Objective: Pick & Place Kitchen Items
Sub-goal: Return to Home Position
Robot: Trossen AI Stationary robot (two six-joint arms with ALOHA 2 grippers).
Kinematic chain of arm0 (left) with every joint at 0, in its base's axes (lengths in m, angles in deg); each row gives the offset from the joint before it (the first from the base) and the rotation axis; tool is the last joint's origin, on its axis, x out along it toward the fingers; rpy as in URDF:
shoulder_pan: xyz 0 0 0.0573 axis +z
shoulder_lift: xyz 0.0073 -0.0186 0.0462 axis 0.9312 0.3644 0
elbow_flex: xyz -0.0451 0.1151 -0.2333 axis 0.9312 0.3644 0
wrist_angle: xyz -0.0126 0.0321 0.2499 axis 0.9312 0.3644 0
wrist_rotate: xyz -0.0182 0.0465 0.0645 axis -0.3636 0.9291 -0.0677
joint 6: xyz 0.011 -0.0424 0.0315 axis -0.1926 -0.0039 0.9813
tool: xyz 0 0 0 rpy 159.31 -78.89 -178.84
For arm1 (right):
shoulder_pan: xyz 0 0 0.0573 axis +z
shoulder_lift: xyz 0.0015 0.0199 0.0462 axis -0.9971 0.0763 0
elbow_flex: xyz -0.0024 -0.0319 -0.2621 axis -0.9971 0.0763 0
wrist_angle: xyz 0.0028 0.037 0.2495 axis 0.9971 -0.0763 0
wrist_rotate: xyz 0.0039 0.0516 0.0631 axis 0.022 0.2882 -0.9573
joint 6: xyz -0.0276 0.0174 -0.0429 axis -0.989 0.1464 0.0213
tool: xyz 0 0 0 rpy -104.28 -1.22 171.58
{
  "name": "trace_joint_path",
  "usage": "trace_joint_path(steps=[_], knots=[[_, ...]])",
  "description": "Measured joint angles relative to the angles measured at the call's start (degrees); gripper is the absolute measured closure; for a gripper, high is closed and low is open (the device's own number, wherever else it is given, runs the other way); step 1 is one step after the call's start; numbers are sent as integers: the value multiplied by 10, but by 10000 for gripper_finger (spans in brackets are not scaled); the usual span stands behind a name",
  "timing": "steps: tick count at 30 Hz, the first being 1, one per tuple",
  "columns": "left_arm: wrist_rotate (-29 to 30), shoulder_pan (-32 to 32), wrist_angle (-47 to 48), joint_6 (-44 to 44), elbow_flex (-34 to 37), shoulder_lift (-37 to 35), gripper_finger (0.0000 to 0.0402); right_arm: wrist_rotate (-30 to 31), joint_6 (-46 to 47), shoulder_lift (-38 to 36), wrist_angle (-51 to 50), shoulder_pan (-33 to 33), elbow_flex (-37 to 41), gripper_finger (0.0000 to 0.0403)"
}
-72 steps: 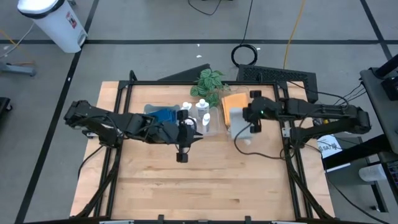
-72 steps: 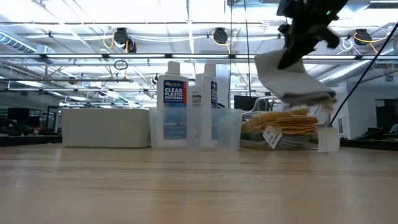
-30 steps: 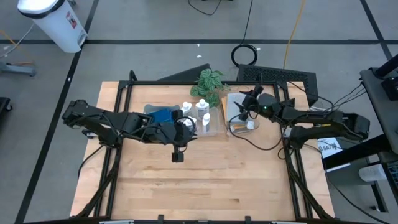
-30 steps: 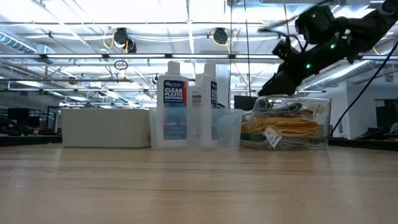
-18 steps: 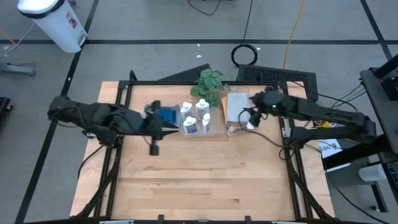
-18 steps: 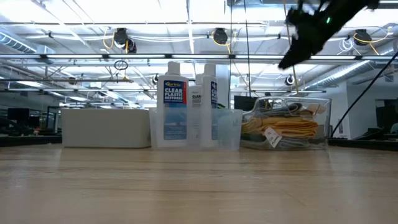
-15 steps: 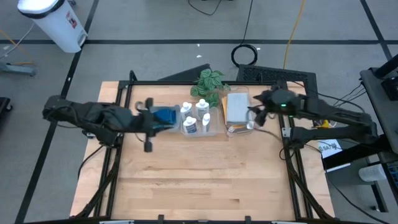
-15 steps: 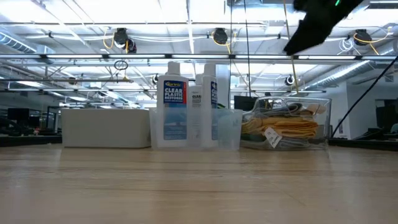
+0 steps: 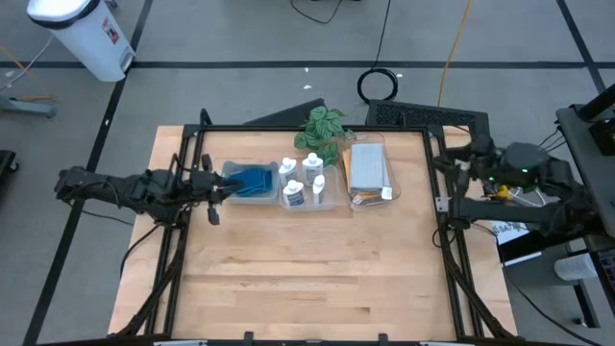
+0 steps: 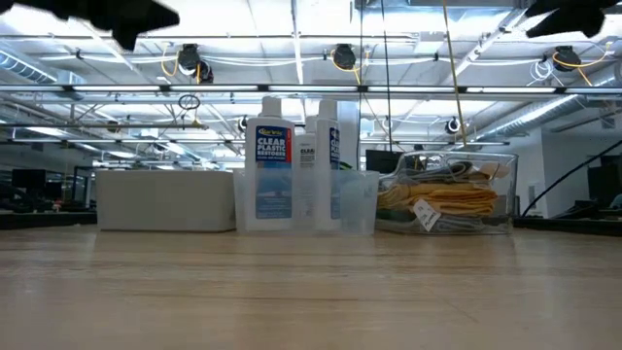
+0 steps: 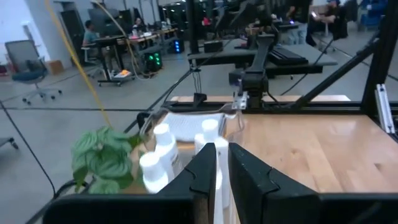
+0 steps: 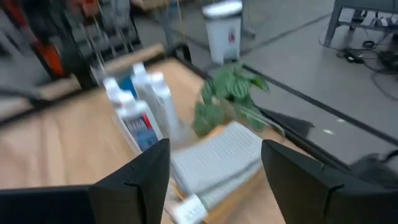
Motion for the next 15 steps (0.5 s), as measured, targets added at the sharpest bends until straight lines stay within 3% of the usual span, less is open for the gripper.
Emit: trace_joint_path(steps=[5,11,15], knots=[[0,6,-26,-28,80,-61,355,-15,58,-78,92,0,54,176],[-15,6,-57,-58,153,-92,355,-166,19,-103,393,0,202,176],[-16,6,-102,-68,196,-96,355,-178,-29,-82,520,0,295,179]])
